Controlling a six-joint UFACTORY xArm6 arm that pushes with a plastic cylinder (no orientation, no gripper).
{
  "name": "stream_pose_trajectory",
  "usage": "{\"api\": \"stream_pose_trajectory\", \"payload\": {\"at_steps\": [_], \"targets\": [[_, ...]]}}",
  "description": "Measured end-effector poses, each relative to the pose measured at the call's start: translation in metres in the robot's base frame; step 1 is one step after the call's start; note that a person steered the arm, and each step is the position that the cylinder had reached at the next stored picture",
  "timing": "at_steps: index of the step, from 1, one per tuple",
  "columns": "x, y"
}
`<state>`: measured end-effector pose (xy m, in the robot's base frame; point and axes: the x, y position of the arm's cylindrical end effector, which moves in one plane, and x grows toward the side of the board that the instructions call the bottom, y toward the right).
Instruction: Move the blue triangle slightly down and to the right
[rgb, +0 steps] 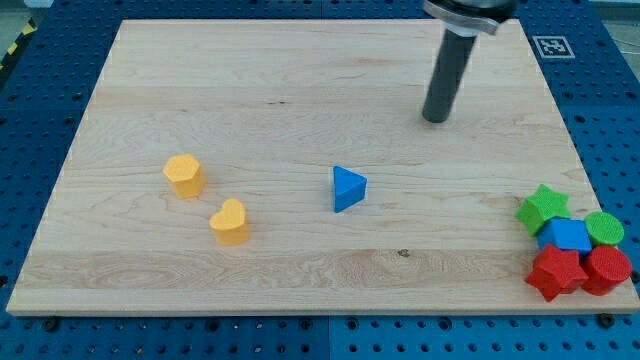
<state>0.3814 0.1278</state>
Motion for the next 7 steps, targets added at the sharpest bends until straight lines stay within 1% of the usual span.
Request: {"api": "stream_pose_trajectory", "payload": {"at_steps": [2, 4, 5, 7], "targets": [[-0.001, -0.062], [0.015, -0.107], [0.036, -0.121], [0.091, -0.123]]}}
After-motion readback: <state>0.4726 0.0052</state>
